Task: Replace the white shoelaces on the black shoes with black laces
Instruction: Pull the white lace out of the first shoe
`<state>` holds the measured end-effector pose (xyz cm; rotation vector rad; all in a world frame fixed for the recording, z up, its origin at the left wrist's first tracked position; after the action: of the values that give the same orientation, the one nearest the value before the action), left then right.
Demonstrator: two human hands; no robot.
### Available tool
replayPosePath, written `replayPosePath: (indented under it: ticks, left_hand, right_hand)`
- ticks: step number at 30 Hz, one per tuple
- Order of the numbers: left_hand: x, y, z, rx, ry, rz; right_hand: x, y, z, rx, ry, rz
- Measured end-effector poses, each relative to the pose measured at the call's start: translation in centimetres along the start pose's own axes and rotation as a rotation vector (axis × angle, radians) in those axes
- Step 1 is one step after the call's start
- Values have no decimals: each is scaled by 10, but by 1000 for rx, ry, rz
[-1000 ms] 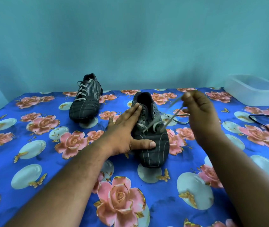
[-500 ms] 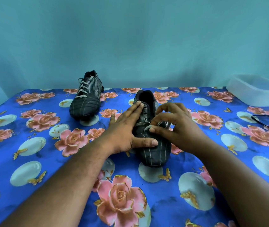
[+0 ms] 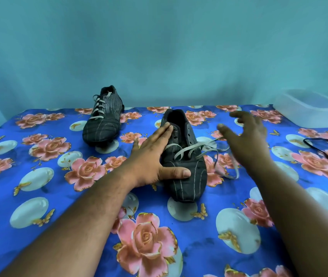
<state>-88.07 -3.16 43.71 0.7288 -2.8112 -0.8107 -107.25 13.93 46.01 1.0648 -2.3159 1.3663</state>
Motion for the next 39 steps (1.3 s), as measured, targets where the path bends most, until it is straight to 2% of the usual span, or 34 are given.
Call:
replayPosePath:
  ticks: [5, 7, 10, 12, 16, 19, 22, 27, 29, 31, 33, 36, 38, 39]
  left_hand:
    - [-2, 2, -1, 10, -5, -15]
    - [-2, 2, 0, 1, -5, -9]
    - [-1, 1, 1, -6, 1, -3]
    - [0, 0, 0, -11, 3, -8]
    - [-1, 1, 0, -25, 0, -10]
    - [-1, 1, -1, -18, 0, -10]
    - [-1, 2, -1, -13, 1, -5]
    - [-1, 1, 0, -24, 0, -8]
    - [-1, 1, 1, -22, 2, -11]
    - [-1, 1, 1, -18, 9, -4]
    - [0, 1, 1, -21, 12, -4]
    - [0, 0, 0, -21, 9, -10]
    - [0, 0, 0, -20, 5, -9]
    - [0, 0, 0, -19, 2, -9]
  right_hand:
    - [-28, -57, 27, -42, -321, -534]
    - [-34, -59, 35, -49, -384, -611]
    - [-34, -60, 37, 36, -368, -634]
    - [-30, -62, 31, 144, -315, -590]
    - [-13, -45, 8, 437, -41, -199]
    - [-6, -29, 0, 367, 97, -84]
    - [-11, -30, 7, 127, 40, -185]
    - [-31, -59, 28, -75, -311, -551]
    - [-35, -61, 33, -93, -356, -635]
    - [-33, -61, 33, -19, -323, -658]
    - [-28, -60, 26, 121, -224, -600]
    - [-14, -49, 7, 308, 15, -319]
    - [-8, -38, 0, 283, 109, -209]
    - [-7, -32, 1, 236, 99, -179]
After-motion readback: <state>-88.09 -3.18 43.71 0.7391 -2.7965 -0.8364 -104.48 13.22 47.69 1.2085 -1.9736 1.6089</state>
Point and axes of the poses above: each hand's wrist, its own x-axis towards the middle knuckle, its own z-axis out of the palm, y = z × x, the point moved 4 cm from there along x, towards the middle knuckle, and after that the axes turned 10 degrees about -z, right-handed, at the moved point
